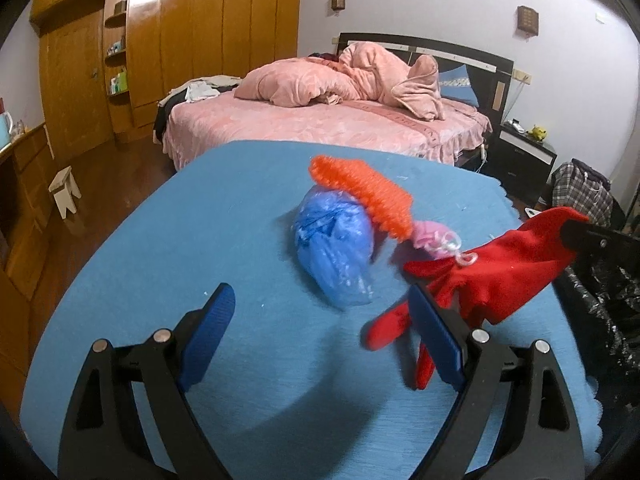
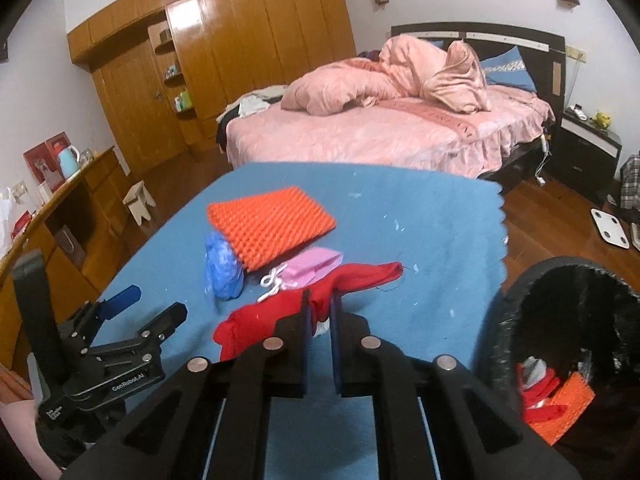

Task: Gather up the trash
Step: 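Grasp the white tissue ball with the left gripper while the right lifts the red glove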

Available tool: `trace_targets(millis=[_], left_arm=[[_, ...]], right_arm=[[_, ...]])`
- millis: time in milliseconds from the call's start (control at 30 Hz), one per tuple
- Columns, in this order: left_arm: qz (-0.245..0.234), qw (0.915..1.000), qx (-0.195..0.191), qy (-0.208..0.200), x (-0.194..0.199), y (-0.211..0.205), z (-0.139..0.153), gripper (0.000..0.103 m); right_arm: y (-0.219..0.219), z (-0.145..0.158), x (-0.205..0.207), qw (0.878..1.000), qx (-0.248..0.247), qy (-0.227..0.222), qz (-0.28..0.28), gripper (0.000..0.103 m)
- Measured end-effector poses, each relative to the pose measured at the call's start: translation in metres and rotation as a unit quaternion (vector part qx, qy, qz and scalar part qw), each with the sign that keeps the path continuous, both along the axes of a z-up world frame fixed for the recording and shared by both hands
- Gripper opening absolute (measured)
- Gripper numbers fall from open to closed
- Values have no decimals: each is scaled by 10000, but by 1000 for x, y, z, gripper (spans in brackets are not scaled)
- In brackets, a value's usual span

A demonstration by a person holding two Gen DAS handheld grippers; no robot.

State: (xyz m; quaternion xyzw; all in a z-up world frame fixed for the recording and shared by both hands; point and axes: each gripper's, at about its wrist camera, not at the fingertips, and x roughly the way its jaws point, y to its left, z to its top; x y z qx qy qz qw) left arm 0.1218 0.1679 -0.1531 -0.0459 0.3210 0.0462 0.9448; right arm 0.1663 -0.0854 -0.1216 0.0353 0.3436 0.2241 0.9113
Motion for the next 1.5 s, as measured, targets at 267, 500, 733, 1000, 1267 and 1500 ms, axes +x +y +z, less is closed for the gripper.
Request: trace_targets(millis=[267,500,733,1000,1267,1500], left_arm=[[-65,9999,13,-119,-5,-8,12,86],[-121,9996,47,-235,-6,-13,22,86],[-258,9993,13,-274,-1,-23,27,86],[-532,9984,-36,-188,10,-44,19,83],[-961,9952,-186,37,24,-77,-1,77],[-1313,9902,-231,403,38,-106,-29,66]], right_arm=[[-19,29,-6,9992,75,-346,-165,8],[-37,48,-6,9976,159,-583,-352,8],[-47,64,-7,9957,248,-787,-425,8],[-53,32,6,9970,167,-446,-605,8],[-65,-2,14,9974,110,-63,-708,8],[-79,-17,13,9966,109,131,-803,8]])
